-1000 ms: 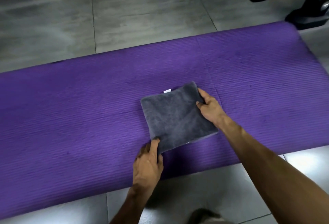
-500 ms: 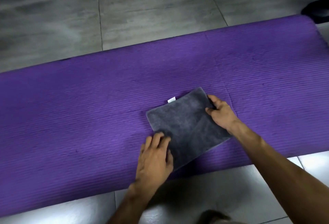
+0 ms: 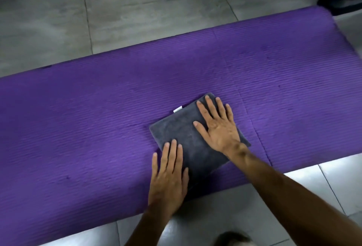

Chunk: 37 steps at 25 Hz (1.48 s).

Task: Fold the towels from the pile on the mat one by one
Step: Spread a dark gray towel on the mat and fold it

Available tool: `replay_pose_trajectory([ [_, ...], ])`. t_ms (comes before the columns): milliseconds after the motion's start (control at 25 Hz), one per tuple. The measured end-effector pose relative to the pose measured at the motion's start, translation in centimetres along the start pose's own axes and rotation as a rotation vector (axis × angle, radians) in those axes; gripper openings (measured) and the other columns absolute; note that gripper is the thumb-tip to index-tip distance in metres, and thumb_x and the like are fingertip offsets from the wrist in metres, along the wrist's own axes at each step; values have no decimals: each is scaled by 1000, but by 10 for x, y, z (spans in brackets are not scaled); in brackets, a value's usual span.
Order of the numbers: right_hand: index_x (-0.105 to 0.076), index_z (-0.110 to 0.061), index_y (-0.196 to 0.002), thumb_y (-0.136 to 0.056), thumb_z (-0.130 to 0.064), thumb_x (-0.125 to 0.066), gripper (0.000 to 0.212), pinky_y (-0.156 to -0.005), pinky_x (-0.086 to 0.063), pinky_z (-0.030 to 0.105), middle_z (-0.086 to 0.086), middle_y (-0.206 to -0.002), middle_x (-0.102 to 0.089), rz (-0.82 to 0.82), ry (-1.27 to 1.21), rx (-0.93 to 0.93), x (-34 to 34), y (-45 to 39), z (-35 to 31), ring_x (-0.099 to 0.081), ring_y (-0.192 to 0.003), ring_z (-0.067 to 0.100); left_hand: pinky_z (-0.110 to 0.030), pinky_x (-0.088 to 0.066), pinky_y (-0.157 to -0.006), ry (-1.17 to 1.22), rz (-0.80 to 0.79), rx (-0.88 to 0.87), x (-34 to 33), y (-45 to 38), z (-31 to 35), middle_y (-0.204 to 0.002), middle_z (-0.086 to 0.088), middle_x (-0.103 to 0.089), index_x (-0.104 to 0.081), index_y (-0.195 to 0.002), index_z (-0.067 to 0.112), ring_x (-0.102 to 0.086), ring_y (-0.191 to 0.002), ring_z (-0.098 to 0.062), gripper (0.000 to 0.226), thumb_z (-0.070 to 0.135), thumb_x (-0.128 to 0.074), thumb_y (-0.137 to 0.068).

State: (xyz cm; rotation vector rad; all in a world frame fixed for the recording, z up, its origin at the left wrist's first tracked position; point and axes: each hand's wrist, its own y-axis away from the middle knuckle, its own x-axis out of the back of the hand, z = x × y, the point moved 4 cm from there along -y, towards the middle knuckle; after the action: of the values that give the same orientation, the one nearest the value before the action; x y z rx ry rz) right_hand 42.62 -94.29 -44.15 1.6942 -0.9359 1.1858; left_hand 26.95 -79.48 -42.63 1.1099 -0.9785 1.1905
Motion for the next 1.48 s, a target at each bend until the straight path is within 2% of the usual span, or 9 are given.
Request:
replay_pose_trajectory([
  [200,-4,-28,-156,-95,-62,-11,70,-122,3,46,-2,-165,2,58,20,23,15,2,15,5,-152,24,-54,-29,-112,36,39,29,-9,33,12,-156,-15,-30,-37,-147,4,-28,-145,-29,65,43,-42,-94],
  [400,-25,-14,-154,-99,-58,-30,71,-120,-14,53,4,-163,-16,64,120,458,7,81,18,-11,-151,25,-44,-33,-107,28,-10,-300,-17,40,7,-155,-4,-35,-41,-145,14,-23,-147,-20,65,24,-43,-80],
  [640,-25,-22,-155,-85,-72,-45,88,-115,-18,59,0,-163,-19,-56,196,422,-6,98,50,-14,-151,25,-27,-59,-74,284,-18,-269,-3,20,6,-132,0,-61,-65,-123,16,-51,-126,-12,50,13,-43,-78],
  [800,-39,-21,-145,-83,-49,-49,69,-115,-21,49,1,-151,-45,49,196,430,10,94,41,-29,-144,23,-24,-52,-87,595,11,-119,64,-2,-11,-120,11,-68,-59,-125,32,-62,-106,-1,44,23,-51,-83],
  [920,-53,-28,-115,-71,-30,-53,44,-107,-33,33,-6,-107,-71,148,-98,399,60,86,19,-54,-112,10,-17,-52,-79,813,-33,-62,128,-7,-24,-101,19,-72,-59,-119,38,-67,-86,4,38,32,-64,-82],
  [1000,-44,-40,-99,-66,-18,-56,42,-76,-44,21,-14,-83,-65,45,-469,283,117,79,7,-57,-80,0,-16,-52,-67,1063,32,20,166,-11,-34,-85,12,-73,-67,-109,23,-66,-71,-1,28,22,-74,-81],
  [1120,-46,-30,-95,-65,-9,-57,38,-53,-37,26,8,-77,-61,-157,-878,306,185,66,-6,-45,-58,14,-20,-41,-42,1414,71,179,183,-19,-57,-64,-2,-64,-62,-111,16,-47,-47,-9,39,3,-70,-75],
  [1360,-60,-36,-103,-82,-19,-65,27,-88,-49,38,3,-107,-68,-94,-751,-16,103,2,-5,-63,-96,20,-39,-55,-70,985,261,556,96,-9,-124,-90,1,-68,-63,-111,24,-61,-75,-16,19,17,-62,-93],
  [1480,-62,-19,-118,-84,-31,-48,38,-88,-48,45,6,-123,-64,220,-166,97,55,24,-31,-61,-106,33,-40,-46,-94,385,312,265,61,24,-111,-122,-5,-64,-63,-119,16,-61,-106,-27,37,39,-45,-98],
])
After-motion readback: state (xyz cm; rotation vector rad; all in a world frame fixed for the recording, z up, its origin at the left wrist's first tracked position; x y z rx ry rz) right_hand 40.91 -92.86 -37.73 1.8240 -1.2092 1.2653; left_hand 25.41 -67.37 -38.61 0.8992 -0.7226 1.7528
